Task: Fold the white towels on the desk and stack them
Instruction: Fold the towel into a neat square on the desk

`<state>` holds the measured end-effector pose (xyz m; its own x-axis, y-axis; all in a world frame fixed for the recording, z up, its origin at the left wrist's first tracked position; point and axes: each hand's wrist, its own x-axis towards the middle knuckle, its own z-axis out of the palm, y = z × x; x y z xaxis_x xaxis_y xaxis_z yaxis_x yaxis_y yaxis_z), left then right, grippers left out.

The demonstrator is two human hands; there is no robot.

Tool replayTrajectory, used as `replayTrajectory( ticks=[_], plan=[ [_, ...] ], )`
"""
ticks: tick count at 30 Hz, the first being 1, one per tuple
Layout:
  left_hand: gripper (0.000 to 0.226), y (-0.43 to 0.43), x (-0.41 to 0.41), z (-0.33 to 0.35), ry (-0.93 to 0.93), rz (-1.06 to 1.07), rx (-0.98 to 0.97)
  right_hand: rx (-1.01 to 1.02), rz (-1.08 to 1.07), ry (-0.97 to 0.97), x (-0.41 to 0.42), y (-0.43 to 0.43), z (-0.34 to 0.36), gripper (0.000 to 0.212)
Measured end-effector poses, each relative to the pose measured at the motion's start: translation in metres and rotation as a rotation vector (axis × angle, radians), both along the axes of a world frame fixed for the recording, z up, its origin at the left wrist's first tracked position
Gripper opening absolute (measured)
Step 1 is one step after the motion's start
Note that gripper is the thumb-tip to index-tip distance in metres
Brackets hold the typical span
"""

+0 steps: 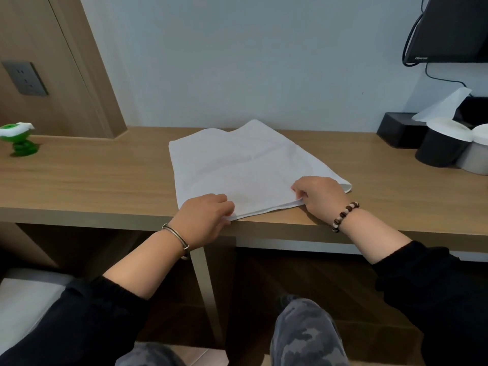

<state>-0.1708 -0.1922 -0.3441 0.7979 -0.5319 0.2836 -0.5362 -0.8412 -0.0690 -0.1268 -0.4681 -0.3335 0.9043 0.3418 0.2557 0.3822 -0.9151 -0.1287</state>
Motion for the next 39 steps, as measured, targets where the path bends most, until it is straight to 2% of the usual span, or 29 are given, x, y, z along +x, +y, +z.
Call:
replayTrajectory(
  ticks=[3,5,8,9,11,13,14,16,18,20,21,23,25,27,30,32,34,35,37,39],
  plan=[
    [0.015,-0.002,-0.001,0.001,0.006,0.016,0.009,-0.012,-0.006,0.029,-0.008,-0.005,-0.002,0.026],
    [0.016,-0.002,-0.004,0.003,0.000,0.014,0.017,-0.033,-0.039,0.030,-0.011,-0.001,0.000,0.022],
    [0.015,-0.005,-0.007,0.007,0.024,0.007,0.036,-0.183,-0.134,0.008,-0.012,0.017,0.008,0.021],
    [0.015,-0.007,-0.007,0.008,0.021,0.010,0.037,-0.156,-0.160,0.002,-0.011,0.024,0.010,0.022],
    [0.016,-0.013,-0.010,0.009,0.008,0.015,0.030,0.034,-0.181,0.016,-0.008,0.038,0.011,0.024],
    [0.017,-0.024,-0.013,0.008,0.016,0.002,0.030,0.204,-0.234,0.128,-0.002,0.049,0.013,0.035],
    [0.018,-0.031,-0.014,0.007,0.037,-0.024,0.020,0.209,-0.286,0.245,0.001,0.053,0.013,0.046],
    [0.019,-0.043,-0.015,0.006,0.122,-0.084,-0.051,0.051,-0.367,0.449,0.003,0.058,0.010,0.069],
    [0.024,-0.044,-0.007,0.013,0.174,-0.048,-0.209,-0.095,-0.368,0.489,0.003,0.057,0.004,0.078],
    [0.028,-0.036,0.012,0.019,0.113,0.122,-0.358,-0.118,-0.330,0.472,0.002,0.052,-0.001,0.079],
    [0.028,-0.030,0.022,0.022,0.077,0.227,-0.338,-0.127,-0.315,0.470,0.002,0.050,-0.002,0.079],
    [0.025,-0.023,0.034,0.024,0.047,0.394,-0.154,-0.143,-0.303,0.494,0.001,0.046,-0.002,0.078],
    [0.023,-0.025,0.037,0.022,0.054,0.449,-0.045,-0.159,-0.338,0.499,0.006,0.044,0.001,0.077],
    [0.026,-0.035,0.035,0.022,0.099,0.399,-0.090,-0.210,-0.413,0.426,0.020,0.038,0.008,0.075],
    [0.026,-0.047,0.028,0.023,0.298,0.202,-0.411,-0.366,-0.560,0.255,0.040,0.027,0.025,0.066],
    [0.022,-0.046,0.026,0.021,0.257,0.136,-0.512,-0.424,-0.594,0.125,0.049,0.023,0.034,0.067],
    [0.030,-0.036,0.035,0.014,0.103,0.229,-0.401,-0.337,-0.518,0.109,0.054,0.030,0.034,0.065],
    [0.036,-0.029,0.038,0.011,0.084,0.325,-0.304,-0.235,-0.458,0.167,0.054,0.037,0.032,0.063],
    [0.041,-0.020,0.040,0.005,0.166,0.493,-0.133,-0.071,-0.329,0.352,0.048,0.053,0.020,0.062],
    [0.041,-0.020,0.038,-0.002,0.212,0.539,-0.068,-0.091,-0.250,0.479,0.039,0.060,0.002,0.066]
  ],
)
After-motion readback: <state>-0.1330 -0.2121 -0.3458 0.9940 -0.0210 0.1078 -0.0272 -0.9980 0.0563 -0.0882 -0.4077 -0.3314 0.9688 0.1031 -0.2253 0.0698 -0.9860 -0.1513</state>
